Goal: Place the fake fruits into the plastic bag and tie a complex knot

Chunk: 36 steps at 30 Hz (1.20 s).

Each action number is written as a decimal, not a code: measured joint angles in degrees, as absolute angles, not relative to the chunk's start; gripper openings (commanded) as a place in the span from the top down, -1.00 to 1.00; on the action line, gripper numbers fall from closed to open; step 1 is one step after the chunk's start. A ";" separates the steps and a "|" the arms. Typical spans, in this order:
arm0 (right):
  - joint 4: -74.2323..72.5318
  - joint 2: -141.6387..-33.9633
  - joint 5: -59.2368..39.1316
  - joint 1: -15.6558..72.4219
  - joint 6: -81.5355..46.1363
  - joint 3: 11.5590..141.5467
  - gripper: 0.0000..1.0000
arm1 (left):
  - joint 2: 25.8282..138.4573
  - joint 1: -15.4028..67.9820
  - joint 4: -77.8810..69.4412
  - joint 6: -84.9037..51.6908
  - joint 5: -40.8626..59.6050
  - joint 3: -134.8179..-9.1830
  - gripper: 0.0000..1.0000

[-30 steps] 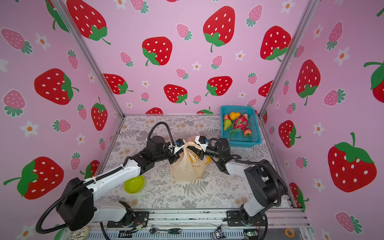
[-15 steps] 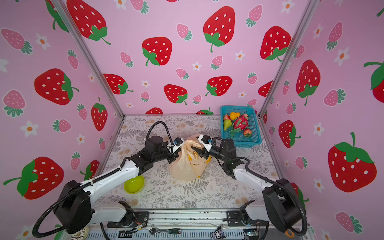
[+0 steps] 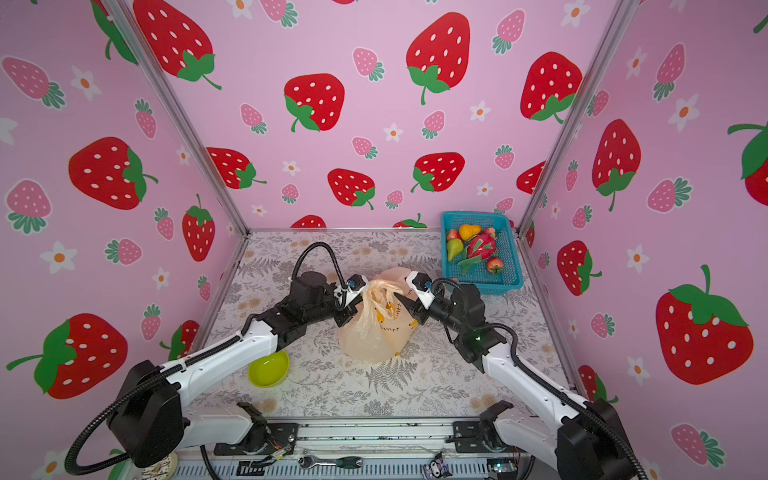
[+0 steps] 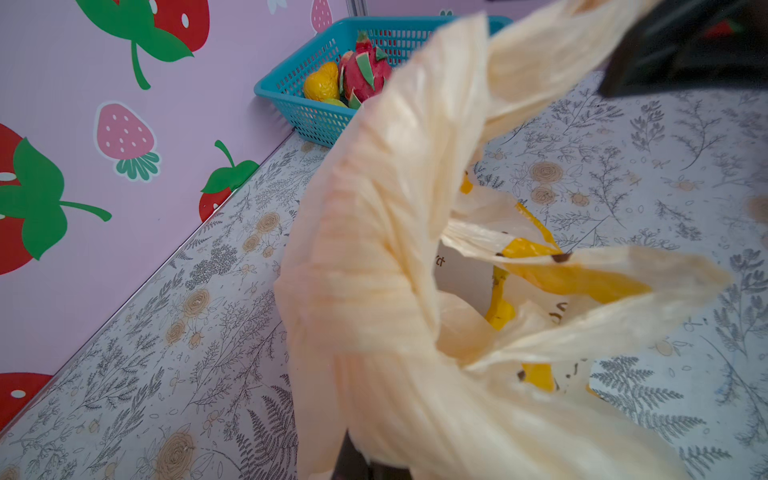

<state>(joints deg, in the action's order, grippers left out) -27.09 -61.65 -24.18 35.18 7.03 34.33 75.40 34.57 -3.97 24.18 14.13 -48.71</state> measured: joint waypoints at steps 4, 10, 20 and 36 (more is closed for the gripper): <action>-26.98 -63.05 -24.58 36.18 6.81 34.44 0.32 | 75.40 34.57 -3.97 24.18 14.15 -48.71 1.00; -26.92 -64.47 -24.88 36.93 5.69 34.52 0.22 | 75.40 34.57 -3.97 24.18 14.13 -48.71 1.00; -26.96 -63.37 -24.14 37.04 5.15 34.57 0.16 | 75.40 34.57 -3.92 24.18 14.13 -48.71 1.00; -25.82 -62.94 -22.02 37.04 4.25 36.01 0.97 | 75.40 34.57 -3.44 24.12 14.00 -48.71 1.00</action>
<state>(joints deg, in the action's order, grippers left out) -25.82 -62.94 -22.02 37.04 4.25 36.01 75.40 34.57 -3.44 24.12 14.00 -48.71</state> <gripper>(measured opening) 0.070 0.049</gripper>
